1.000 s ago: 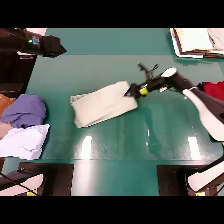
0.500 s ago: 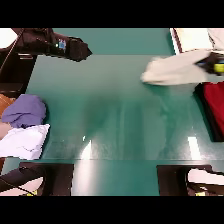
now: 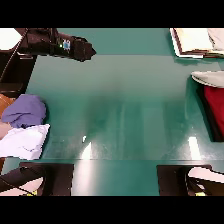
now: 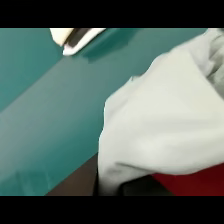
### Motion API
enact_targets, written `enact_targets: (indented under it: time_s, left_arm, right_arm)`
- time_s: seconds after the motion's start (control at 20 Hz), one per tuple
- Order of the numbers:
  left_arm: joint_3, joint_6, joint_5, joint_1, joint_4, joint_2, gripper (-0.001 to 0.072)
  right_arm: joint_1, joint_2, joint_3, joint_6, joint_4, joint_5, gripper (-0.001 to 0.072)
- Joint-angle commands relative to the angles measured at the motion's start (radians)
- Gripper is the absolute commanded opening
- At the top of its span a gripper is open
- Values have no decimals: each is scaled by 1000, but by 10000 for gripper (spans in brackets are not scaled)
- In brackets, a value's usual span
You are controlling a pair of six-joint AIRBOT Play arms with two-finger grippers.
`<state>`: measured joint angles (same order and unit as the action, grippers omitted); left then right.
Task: Fold the shirts.
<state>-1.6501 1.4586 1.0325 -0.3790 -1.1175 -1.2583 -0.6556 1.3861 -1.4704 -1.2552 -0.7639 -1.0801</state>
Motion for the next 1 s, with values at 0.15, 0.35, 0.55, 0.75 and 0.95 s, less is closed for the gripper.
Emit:
enact_targets:
  time_s: [0.15,0.35,0.55,0.75,0.95]
  left_arm:
    - [0,0,0,-1,0,-1,27]
    - [0,0,2,-1,0,-1,27]
    - [0,-1,8,-1,-2,-1,27]
    - [0,-6,9,-1,-3,-1,27]
    - [0,-27,9,-1,-4,-1,27]
  right_arm:
    - [-16,-3,-181,7,79,-47,23]
    - [-55,-3,-288,5,67,-138,23]
    - [-82,-38,-243,-21,-142,-240,23]
    - [-137,-146,-31,-37,-333,-249,23]
    - [-250,-254,216,-37,-466,-280,214]
